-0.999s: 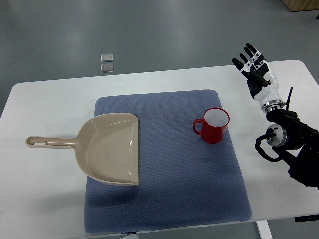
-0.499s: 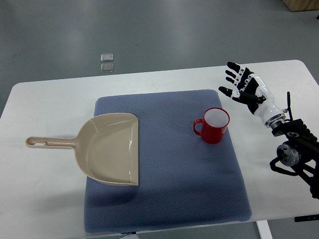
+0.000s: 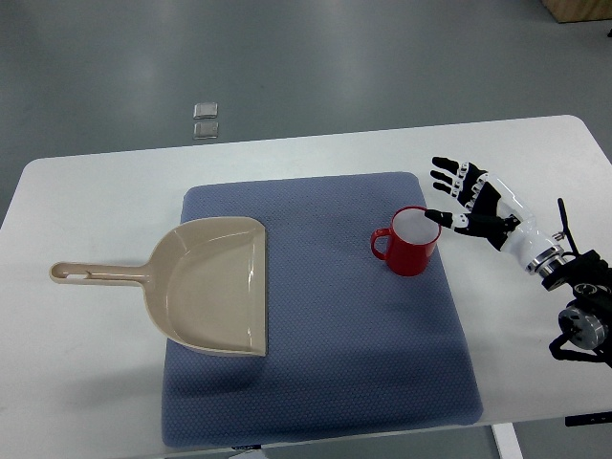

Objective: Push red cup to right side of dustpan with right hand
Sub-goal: 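Lower the right hand and bring its fingers to the red mug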

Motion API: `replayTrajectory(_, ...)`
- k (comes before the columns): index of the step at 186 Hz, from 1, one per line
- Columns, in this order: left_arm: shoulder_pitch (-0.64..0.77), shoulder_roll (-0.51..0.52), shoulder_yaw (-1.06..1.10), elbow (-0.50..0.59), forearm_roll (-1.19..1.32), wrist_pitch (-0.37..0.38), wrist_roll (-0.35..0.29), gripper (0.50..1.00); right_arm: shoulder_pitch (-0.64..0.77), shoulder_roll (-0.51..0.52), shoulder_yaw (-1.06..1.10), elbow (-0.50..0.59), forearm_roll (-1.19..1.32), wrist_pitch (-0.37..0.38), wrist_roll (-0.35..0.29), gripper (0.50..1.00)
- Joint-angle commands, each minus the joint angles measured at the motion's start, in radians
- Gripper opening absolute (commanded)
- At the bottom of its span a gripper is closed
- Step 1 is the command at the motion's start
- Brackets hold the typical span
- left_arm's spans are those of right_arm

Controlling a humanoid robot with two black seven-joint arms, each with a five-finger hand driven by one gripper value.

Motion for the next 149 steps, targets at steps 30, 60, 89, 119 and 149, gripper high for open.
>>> replayTrajectory(30,0.000,0.000,0.000,0.000,0.000,0.000,0.000,1.000,-0.020,0.011,0.010,0.006,-0.033,-0.017,0.000,0.928)
replayTrajectory(60,0.000,0.000,0.000,0.000,0.000,0.000,0.000,1.000,-0.023,0.021,0.012,0.006,-0.036,-0.042,0.000,0.928)
replayTrajectory(89,0.000,0.000,0.000,0.000,0.000,0.000,0.000,1.000,-0.041,0.034,0.015,0.006,-0.041,-0.051,0.000,0.928)
replayTrajectory(119,0.000,0.000,0.000,0.000,0.000,0.000,0.000,1.000,-0.046,0.034,0.017,0.006,-0.045,-0.054,0.000,0.928)
replayTrajectory(149,0.000,0.000,0.000,0.000,0.000,0.000,0.000,1.000,-0.049,0.035,0.017,0.007,-0.047,-0.054,0.000,0.928)
